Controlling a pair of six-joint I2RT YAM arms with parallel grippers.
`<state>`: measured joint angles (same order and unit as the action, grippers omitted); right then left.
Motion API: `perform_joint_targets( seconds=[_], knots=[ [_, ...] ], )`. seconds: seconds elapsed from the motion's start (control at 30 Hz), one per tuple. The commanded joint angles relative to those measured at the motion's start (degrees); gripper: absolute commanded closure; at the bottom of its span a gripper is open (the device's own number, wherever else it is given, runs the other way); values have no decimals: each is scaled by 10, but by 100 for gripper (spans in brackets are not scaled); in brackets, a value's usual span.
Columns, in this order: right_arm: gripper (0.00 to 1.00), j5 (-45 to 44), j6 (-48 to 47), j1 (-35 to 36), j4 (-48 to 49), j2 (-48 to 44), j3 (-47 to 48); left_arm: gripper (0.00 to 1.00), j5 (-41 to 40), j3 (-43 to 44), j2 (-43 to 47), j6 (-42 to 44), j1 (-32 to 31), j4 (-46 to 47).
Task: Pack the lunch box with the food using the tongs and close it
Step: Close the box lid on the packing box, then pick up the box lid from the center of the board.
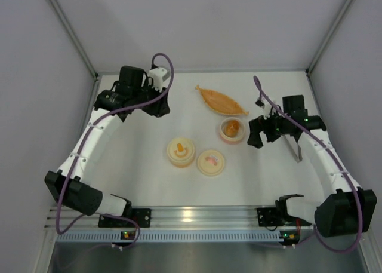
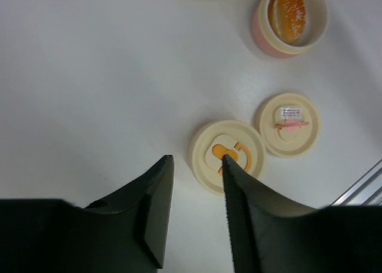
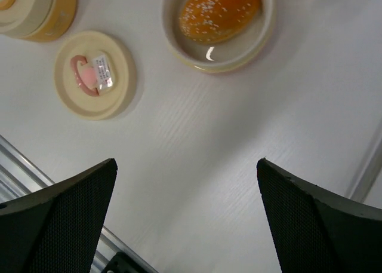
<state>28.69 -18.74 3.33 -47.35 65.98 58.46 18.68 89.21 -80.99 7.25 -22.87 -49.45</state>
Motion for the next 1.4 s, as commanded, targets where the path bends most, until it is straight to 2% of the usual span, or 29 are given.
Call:
perform_joint_targets(
  seconds=[0.0,0.03,0.07,0.1,0.13,0.2,0.3,0.4,0.53,0.7,1.0,1.37],
  knots=[
    [1,-47,8,80,6,40,39,56,39,-34,-13,-50,47,-18],
    [1,-54,13,96,6,52,49,35,48,-45,-13,-63,77,-11],
    [2,-61,17,112,8,74,53,25,70,-56,-10,-70,92,-4],
    [2,-73,20,145,10,83,56,20,82,-76,-12,-71,108,1],
    [3,-82,27,162,16,100,61,11,93,-84,-13,-93,137,7],
    [3,-114,34,218,22,117,66,2,113,-100,-22,-106,160,10],
    [4,-144,51,279,30,155,78,2,106,-119,-26,-119,189,30],
    [10,-165,60,322,24,196,101,2,92,-150,-17,-125,202,58],
    [25,-166,48,355,-3,253,143,2,78,-178,0,-122,205,74],
    [30,-159,33,396,-20,296,168,2,87,-181,-4,-87,205,60],
    [36,-140,39,417,-13,345,178,2,92,-172,-7,-78,208,42],
    [51,-168,61,427,52,342,134,2,109,-180,-2,-79,210,49]
  ],
)
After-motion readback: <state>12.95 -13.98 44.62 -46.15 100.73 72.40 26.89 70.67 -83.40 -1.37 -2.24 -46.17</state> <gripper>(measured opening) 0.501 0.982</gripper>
